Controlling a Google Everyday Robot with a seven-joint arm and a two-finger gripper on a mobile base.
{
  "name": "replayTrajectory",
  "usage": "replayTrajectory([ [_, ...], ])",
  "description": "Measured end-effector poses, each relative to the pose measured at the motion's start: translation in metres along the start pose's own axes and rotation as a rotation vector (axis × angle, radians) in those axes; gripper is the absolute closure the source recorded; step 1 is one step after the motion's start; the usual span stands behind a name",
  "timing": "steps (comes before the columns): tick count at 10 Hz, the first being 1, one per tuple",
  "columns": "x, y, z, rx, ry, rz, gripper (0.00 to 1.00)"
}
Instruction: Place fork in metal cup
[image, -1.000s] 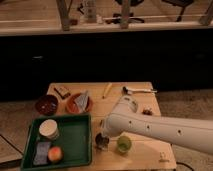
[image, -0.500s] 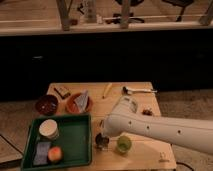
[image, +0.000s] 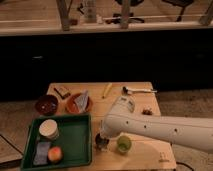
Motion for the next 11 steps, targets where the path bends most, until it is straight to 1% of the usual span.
replayTrajectory([
  [1, 0.0002, -0.0005, 0.0002, -0.003, -0.001, 0.000, 0.27],
  [2, 0.0005, -0.0008, 0.0002, -0.005, -0.002, 0.000, 0.21],
  [11, 0.0058, 0.0007, 0.0013, -0.015, -0.020, 0.005, 0.20],
])
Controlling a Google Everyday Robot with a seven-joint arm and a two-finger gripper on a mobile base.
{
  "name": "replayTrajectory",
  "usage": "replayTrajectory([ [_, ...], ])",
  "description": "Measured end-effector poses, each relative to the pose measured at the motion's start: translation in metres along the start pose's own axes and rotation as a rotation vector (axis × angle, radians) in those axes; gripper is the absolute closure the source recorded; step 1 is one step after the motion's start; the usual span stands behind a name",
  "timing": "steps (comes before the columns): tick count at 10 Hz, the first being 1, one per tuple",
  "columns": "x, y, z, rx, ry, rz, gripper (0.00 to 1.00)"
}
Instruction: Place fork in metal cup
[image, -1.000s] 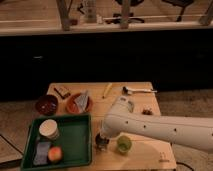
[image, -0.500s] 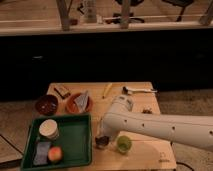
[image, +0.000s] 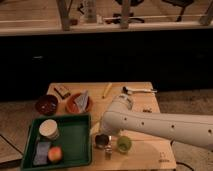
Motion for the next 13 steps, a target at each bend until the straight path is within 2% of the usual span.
replayTrajectory([
  [13, 0.0064, -0.0028, -0.0031, -0.010, -0.018, -0.012, 0.20],
])
